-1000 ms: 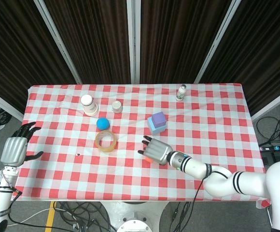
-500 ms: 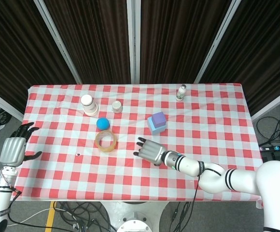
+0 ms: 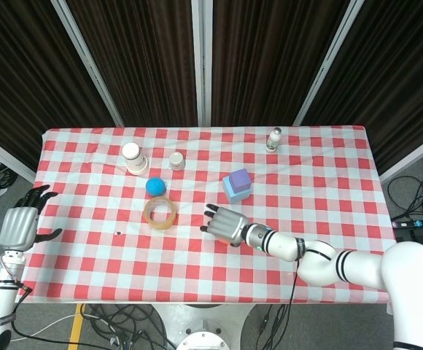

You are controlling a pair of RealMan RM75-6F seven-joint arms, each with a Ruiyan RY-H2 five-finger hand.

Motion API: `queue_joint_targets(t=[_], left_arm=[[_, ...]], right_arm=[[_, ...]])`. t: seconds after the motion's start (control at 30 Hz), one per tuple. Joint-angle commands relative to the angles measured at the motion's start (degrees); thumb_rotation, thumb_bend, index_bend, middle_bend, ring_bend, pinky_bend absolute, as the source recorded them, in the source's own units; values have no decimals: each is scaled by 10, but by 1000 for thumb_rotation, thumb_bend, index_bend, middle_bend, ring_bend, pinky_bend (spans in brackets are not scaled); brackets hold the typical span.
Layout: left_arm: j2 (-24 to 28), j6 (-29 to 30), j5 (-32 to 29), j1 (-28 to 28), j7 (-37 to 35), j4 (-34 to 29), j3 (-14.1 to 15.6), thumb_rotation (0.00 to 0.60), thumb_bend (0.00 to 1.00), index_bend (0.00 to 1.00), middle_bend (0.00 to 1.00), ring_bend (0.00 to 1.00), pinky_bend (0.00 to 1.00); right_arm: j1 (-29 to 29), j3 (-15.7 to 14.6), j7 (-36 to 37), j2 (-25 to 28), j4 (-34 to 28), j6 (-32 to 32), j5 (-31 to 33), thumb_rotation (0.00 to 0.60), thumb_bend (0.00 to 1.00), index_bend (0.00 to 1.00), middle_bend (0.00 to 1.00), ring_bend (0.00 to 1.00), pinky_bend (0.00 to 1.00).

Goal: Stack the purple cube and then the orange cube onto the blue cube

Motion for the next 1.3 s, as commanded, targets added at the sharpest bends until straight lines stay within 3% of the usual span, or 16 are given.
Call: queue_joint_targets(t=[0.03,0.57,1.03,1.3], left_arm=[[-1,-1,-1,0,-1,2,0,600,111,287,245,163,290],[-5,-9,-7,0,-6,15,-2,600,111,288,245,162,290],[-10,-10,-11,2,-12,28,-5,600,111,289,245,163,289],[-12,-12,-12,2,-16,31,-5,600,112,289,245,163,290]], right_arm=[[6,-1,11,-5,11,-12,-5,600,114,210,392,94,0],[36,-13,76,-13,46,-42,-49,600,129,211,353,90,0],[47,-29,120,-25,64,-31,-79,600,147,218,351,90,0],[45,-34,129,-25,68,-20,-83,600,172,245,414,99,0]])
